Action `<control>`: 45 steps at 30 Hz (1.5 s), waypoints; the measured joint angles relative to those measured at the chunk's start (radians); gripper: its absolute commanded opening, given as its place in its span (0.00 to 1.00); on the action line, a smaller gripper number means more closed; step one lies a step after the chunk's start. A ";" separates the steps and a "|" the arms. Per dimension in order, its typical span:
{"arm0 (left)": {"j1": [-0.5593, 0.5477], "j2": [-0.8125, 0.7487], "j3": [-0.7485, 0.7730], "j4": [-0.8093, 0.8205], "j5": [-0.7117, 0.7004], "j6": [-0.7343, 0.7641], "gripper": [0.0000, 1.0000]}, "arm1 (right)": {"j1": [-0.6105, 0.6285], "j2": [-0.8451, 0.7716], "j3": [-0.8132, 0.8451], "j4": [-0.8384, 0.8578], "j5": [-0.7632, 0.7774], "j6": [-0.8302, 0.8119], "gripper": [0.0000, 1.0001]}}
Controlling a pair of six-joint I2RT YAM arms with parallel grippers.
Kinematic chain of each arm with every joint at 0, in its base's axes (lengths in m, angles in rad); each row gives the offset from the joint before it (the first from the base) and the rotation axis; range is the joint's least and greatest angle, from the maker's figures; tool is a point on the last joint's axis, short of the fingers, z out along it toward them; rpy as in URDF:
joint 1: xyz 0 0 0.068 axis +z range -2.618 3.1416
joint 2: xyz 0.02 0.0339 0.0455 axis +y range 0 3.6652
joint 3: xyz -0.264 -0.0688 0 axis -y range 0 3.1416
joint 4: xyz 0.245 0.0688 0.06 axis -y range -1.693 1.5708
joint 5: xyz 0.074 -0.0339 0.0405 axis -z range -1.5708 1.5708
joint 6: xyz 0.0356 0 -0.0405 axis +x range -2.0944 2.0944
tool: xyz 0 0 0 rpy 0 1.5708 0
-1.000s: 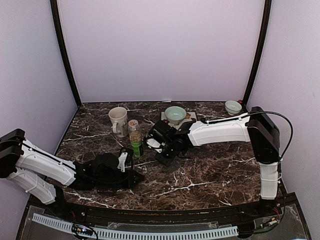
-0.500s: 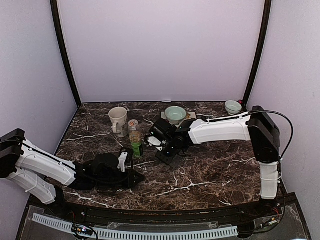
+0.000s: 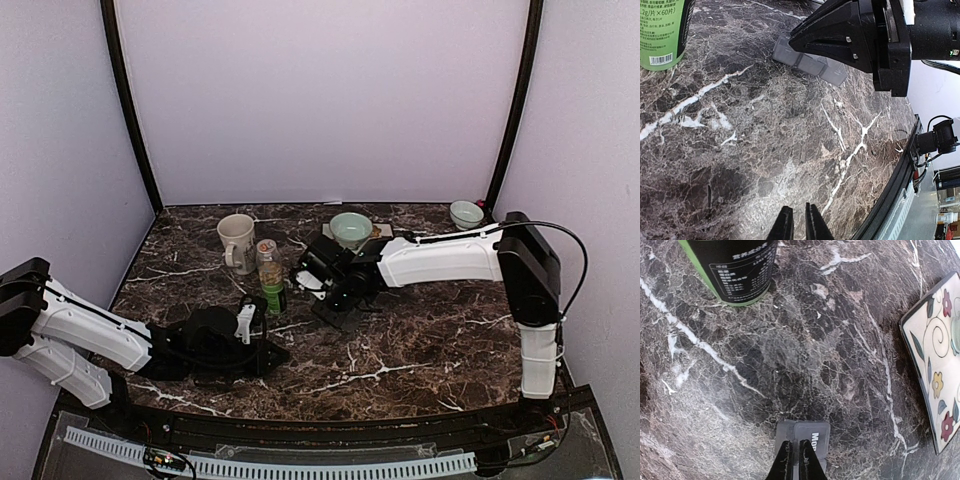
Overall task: Sort the pills into containers
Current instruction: Open the lid of the pill container, then pick up the lid of the pill container from the pill container.
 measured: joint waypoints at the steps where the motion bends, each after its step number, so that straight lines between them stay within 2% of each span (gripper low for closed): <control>1: 0.000 0.000 0.000 0.000 0.000 0.000 0.13 | 0.000 -0.001 0.000 -0.001 0.001 0.002 0.05; 18: 0.000 0.046 0.019 0.019 0.001 0.000 0.15 | 0.000 -0.065 -0.057 -0.003 -0.004 0.032 0.03; 23: 0.000 0.076 0.053 0.023 0.004 0.005 0.24 | 0.000 -0.101 -0.082 -0.002 -0.008 0.045 0.03; 31: -0.001 0.134 0.120 0.035 0.012 0.023 0.47 | 0.004 -0.137 -0.099 0.002 -0.030 0.079 0.03; 45: -0.004 0.235 0.227 0.035 0.022 0.031 0.52 | -0.002 -0.185 -0.193 0.055 -0.097 0.153 0.02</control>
